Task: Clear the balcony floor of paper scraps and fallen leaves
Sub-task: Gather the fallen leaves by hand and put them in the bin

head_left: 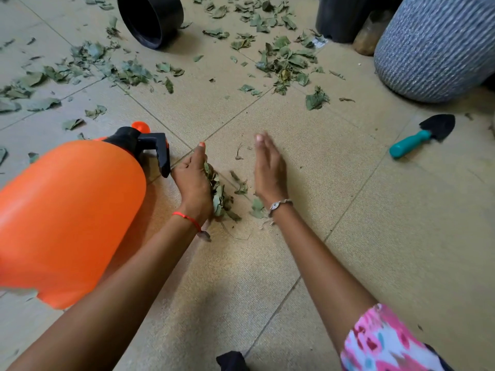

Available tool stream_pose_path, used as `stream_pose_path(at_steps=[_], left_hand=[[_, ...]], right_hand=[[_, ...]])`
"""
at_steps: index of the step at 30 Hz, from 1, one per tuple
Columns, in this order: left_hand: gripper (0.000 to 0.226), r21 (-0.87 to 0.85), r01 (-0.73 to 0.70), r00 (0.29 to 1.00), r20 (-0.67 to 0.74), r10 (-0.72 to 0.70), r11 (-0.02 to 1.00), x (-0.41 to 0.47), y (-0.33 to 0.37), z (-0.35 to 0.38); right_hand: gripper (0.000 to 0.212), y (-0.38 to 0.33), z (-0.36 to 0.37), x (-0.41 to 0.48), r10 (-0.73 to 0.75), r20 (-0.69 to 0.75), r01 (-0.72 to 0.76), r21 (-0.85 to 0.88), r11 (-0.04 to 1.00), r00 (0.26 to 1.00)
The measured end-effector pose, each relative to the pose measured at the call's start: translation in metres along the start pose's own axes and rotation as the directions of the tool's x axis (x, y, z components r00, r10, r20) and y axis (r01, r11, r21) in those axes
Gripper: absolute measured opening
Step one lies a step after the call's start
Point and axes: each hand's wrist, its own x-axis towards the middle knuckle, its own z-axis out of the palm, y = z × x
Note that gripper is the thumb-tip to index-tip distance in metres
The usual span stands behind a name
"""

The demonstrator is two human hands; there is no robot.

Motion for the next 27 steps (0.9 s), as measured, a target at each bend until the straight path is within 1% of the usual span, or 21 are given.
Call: stream_pose_path(at_steps=[1, 2, 3, 4, 5, 7, 9, 12, 14, 16, 17, 18, 19, 20, 21, 22, 23, 24, 25, 26, 27], left_hand=[[0.036, 0.01, -0.019, 1.0, 0.015, 0.019, 1.0, 0.001, -0.002, -0.003], [0.036, 0.008, -0.028, 0.999, 0.034, 0.028, 1.0, 0.001, -0.003, -0.003], [0.037, 0.012, -0.059, 0.996, 0.061, 0.058, 0.998, -0.001, -0.003, -0.002], [0.039, 0.018, -0.081, 0.993, 0.087, 0.079, 0.997, -0.002, -0.004, -0.003], [0.041, 0.02, -0.1, 0.989, 0.113, 0.097, 0.995, -0.003, -0.005, -0.003], [0.044, 0.024, -0.124, 0.984, 0.134, 0.12, 0.992, -0.003, -0.006, -0.004], [0.043, 0.035, -0.12, 0.984, 0.136, 0.114, 0.992, -0.001, -0.008, -0.004], [0.04, 0.018, -0.082, 0.987, 0.142, 0.079, 0.996, -0.001, -0.007, -0.007], [0.047, -0.003, -0.056, 0.984, 0.168, 0.056, 0.998, 0.0, -0.007, -0.01], [0.048, -0.042, -0.02, 0.983, 0.18, 0.027, 0.999, -0.002, -0.006, -0.012], [0.05, -0.058, 0.002, 0.985, 0.173, 0.008, 0.998, -0.003, -0.005, -0.013], [0.051, -0.073, 0.02, 0.985, 0.172, -0.007, 0.997, -0.004, -0.004, -0.014], [0.051, -0.075, 0.035, 0.984, 0.176, -0.021, 0.997, -0.005, -0.003, -0.016], [0.048, -0.076, 0.05, 0.982, 0.184, -0.035, 0.996, -0.007, -0.002, -0.018], [0.044, -0.082, 0.067, 0.98, 0.192, -0.05, 0.994, -0.008, -0.002, -0.02], [0.041, -0.089, 0.085, 0.978, 0.199, -0.066, 0.992, -0.009, -0.001, -0.023], [0.039, -0.089, 0.101, 0.976, 0.2, -0.082, 0.991, -0.01, 0.001, -0.025], [0.038, -0.094, 0.123, 0.975, 0.2, -0.102, 0.988, -0.011, 0.001, -0.027], [0.037, -0.107, 0.154, 0.97, 0.204, -0.13, 0.982, -0.011, 0.002, -0.029], [0.037, -0.126, 0.192, 0.963, 0.214, -0.162, 0.973, -0.012, 0.003, -0.03], [0.037, -0.143, 0.226, 0.956, 0.222, -0.191, 0.964, -0.014, 0.005, -0.031]], right_hand=[[0.047, 0.008, -0.006, 0.008, 0.0, -0.021, -0.004, -0.187, 0.982, 1.0], [0.048, 0.019, -0.01, 0.019, -0.004, 0.0, 0.004, -0.353, 0.936, 1.0], [0.05, 0.027, -0.014, 0.027, -0.01, 0.074, 0.045, -0.494, 0.868, 0.997], [0.051, 0.033, -0.013, 0.034, -0.013, 0.151, 0.1, -0.586, 0.804, 0.988], [0.051, 0.036, -0.009, 0.038, -0.039, 0.236, 0.183, -0.629, 0.756, 0.971], [0.048, 0.034, -0.001, 0.038, -0.107, 0.383, 0.338, -0.609, 0.718, 0.918], [0.044, 0.029, 0.001, 0.033, -0.145, 0.478, 0.417, -0.531, 0.738, 0.866], [0.04, 0.029, 0.0, 0.01, -0.192, 0.55, 0.459, -0.404, 0.791, 0.813], [0.041, 0.027, -0.006, -0.009, -0.218, 0.578, 0.48, -0.349, 0.805, 0.786], [0.042, 0.025, -0.015, -0.027, -0.184, 0.613, 0.43, -0.282, 0.858, 0.769], [0.043, 0.024, -0.021, -0.035, -0.156, 0.609, 0.347, -0.209, 0.914, 0.778], [0.045, 0.023, -0.026, -0.043, -0.131, 0.583, 0.238, -0.11, 0.965, 0.802], [0.052, 0.023, -0.031, -0.05, -0.111, 0.538, 0.151, -0.03, 0.988, 0.836], [0.061, 0.025, -0.035, -0.058, -0.087, 0.492, 0.108, -0.014, 0.994, 0.866], [0.072, 0.027, -0.037, -0.066, -0.063, 0.468, 0.113, -0.081, 0.99, 0.882], [0.082, 0.03, -0.038, -0.074, -0.055, 0.467, 0.163, -0.194, 0.967, 0.883], [0.09, 0.031, -0.037, -0.082, -0.064, 0.487, 0.252, -0.331, 0.909, 0.871], [0.099, 0.033, -0.035, -0.088, -0.092, 0.513, 0.357, -0.448, 0.82, 0.853], [0.106, 0.034, -0.031, -0.092, -0.121, 0.53, 0.435, -0.522, 0.734, 0.839], [0.111, 0.034, -0.027, -0.094, -0.133, 0.528, 0.466, -0.568, 0.679, 0.839], [0.115, 0.033, -0.022, -0.092, -0.128, 0.504, 0.453, -0.6, 0.66, 0.854]])
